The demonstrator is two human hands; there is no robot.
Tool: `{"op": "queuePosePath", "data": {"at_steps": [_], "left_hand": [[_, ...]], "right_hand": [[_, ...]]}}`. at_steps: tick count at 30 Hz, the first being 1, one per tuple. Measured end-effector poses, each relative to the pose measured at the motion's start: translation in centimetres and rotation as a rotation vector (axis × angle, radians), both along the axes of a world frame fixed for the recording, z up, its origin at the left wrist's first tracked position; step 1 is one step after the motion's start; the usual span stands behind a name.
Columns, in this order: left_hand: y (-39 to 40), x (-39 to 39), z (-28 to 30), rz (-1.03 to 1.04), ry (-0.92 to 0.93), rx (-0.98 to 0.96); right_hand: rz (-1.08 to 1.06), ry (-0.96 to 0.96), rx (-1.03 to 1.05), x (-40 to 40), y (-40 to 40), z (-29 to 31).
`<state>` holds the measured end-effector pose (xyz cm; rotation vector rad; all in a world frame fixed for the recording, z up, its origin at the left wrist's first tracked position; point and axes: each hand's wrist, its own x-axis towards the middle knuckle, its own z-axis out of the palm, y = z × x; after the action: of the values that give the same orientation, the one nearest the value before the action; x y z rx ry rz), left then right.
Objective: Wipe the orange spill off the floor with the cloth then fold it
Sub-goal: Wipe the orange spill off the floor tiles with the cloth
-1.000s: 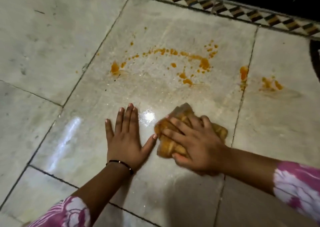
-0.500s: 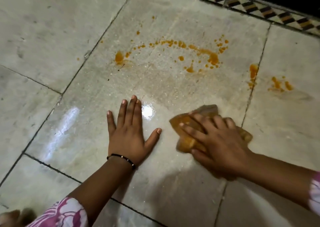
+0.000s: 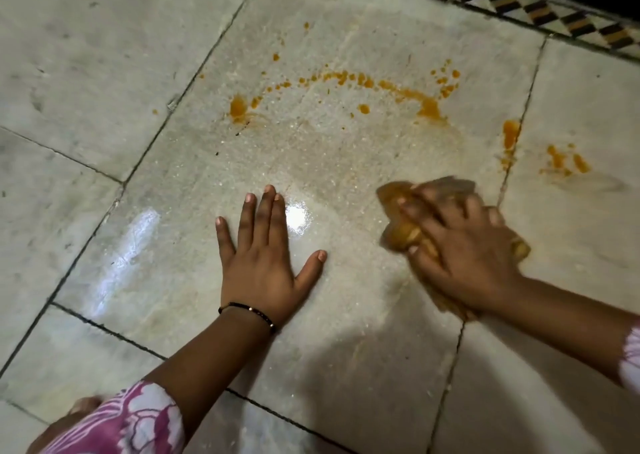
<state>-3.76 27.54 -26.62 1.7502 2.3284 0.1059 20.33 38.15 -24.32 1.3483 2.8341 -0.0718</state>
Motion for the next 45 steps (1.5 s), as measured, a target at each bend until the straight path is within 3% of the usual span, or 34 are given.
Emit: {"op": "queuePosePath", "data": {"at_steps": [3,5,10,14,18,21,23,26,29,34,38,40,45], "left_hand": [[-0.1,0.1,0.1,-0.012,0.004,-0.014],[-0.1,0.0,0.1,-0.013,0.004,-0.013],[-0.2,0.0,0.3,-0.016,-0.001,-0.001],[-0.1,0.0,0.1,-0.019,-0.004,0.012],[0.0,0.0,0.0,-0.022,0.014,0.0],[-0.1,0.1,0.1,-0.032,0.028,-0.008],[-0.1,0.0,0.0,-0.028,0.026,-0.011],[-0.1,0.0,0.0,-0.026,0.018,-0.005],[-0.1,0.0,0.0,-0.024,0.014,0.009],[-0.1,0.0,-0.2,-0.022,0.012,0.02],[-0.1,0.0,-0.1,-0.026,0.024,0.006],[-0.1,0.0,-0.1,-0.025,0.021,0.002],[-0.1,-0.1,-0.1,-0.024,0.017,0.017]], "right_hand": [[0.226,0.042,-0.026,-4.1,-1.8,-0.6],[0.264,0.014,-0.038,-7.1,0.4,-0.6],[-0.032,-0.045,-0.08,-4.9,6.4,-0.3],[-0.135,-0.052,-0.034,0.7,1.1,0.2],[0.208,-0.003,-0.02,-0.7,-5.6,0.3],[0.421,0.021,-0.049,-3.8,-3.8,-0.1],[0.337,-0.03,-0.009,-4.7,-0.4,-0.2],[0.015,-0.04,-0.04,-1.5,3.1,0.1],[-0.179,-0.005,-0.001,3.8,1.3,0.3],[0.023,-0.044,-0.019,4.5,-6.2,0.4],[0.283,0.03,-0.052,-0.9,-4.7,-0.4],[0.216,-0.031,-0.029,-2.0,-1.2,-0.5],[-0.25,-0.016,-0.012,2.2,4.0,-0.4]]}}
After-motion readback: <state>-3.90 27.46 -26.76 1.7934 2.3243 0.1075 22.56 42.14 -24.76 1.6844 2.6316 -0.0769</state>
